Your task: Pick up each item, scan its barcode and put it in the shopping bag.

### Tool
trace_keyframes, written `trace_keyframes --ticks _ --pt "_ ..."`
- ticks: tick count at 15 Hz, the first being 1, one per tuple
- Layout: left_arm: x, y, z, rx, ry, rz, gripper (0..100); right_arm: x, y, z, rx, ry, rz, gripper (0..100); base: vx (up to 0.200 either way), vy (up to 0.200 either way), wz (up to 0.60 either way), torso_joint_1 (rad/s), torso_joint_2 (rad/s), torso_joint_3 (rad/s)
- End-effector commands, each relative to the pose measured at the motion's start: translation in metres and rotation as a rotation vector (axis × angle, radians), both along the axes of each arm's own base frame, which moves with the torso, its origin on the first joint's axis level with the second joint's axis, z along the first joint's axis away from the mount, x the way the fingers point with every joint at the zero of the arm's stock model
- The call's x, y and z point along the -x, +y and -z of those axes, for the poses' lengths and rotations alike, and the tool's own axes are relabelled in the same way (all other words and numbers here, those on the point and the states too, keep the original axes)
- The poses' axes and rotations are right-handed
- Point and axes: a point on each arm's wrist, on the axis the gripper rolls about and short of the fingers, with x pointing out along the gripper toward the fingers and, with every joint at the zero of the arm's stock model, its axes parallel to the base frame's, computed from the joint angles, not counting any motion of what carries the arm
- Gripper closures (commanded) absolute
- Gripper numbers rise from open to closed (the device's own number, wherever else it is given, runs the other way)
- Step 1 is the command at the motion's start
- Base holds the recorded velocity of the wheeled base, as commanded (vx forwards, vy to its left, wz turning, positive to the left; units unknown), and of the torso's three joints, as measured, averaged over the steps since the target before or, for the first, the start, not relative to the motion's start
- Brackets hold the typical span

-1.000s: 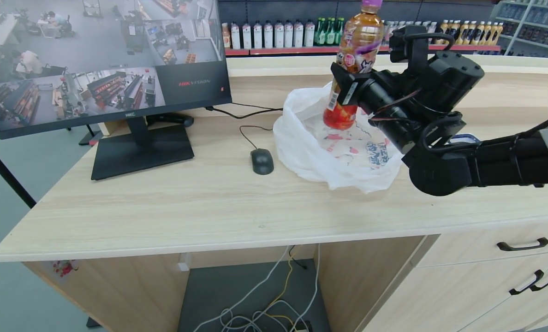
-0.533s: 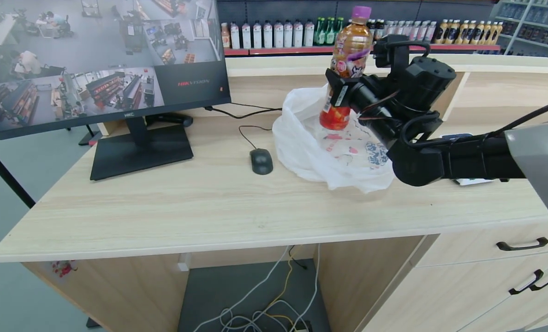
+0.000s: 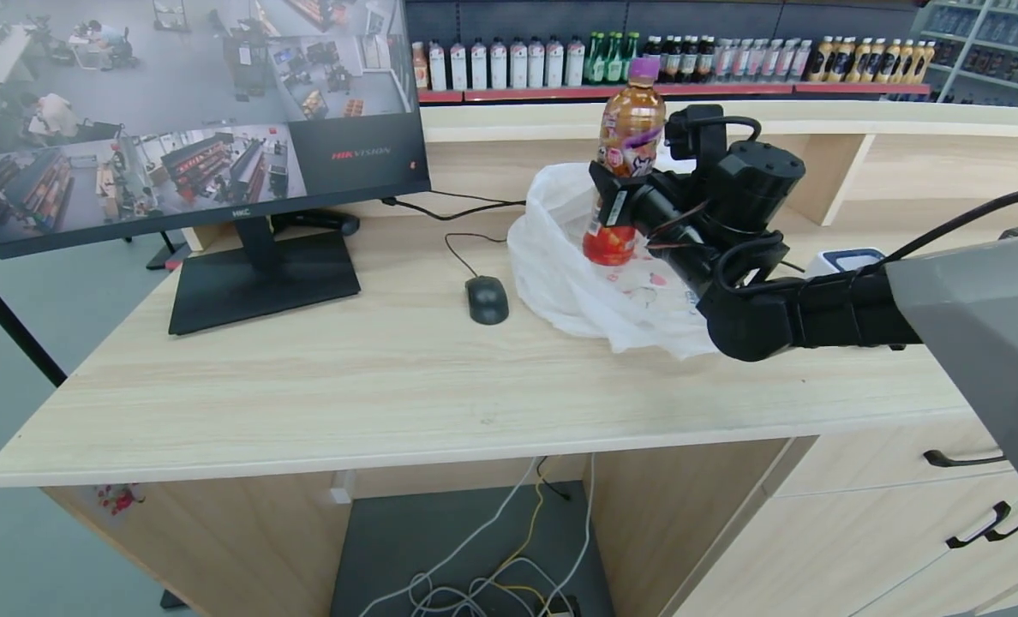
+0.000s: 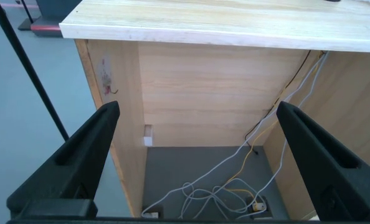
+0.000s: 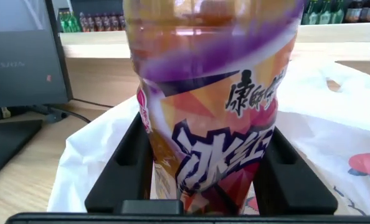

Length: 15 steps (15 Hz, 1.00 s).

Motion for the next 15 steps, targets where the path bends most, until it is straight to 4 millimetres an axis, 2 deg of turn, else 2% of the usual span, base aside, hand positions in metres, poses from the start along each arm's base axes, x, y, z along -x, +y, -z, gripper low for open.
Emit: trace_keyframes --ticks 1,9,15 --pt "0.0 0.0 0.0 0.0 0.0 0.0 0 -0.002 0.0 0.003 0.002 0.006 0.002 100 0.0 0.0 0.0 0.0 0.0 0.0" --pt "0.0 0.0 0.0 0.0 0.0 0.0 0 -0.006 0.002 0.012 0.006 0.02 0.008 100 0.0 0.0 0.0 0.0 0.0 0.0" --pt "0.0 0.0 0.0 0.0 0.0 0.0 0 -0.012 0.004 0.028 0.015 0.039 0.006 100 0.0 0.0 0.0 0.0 0.0 0.0"
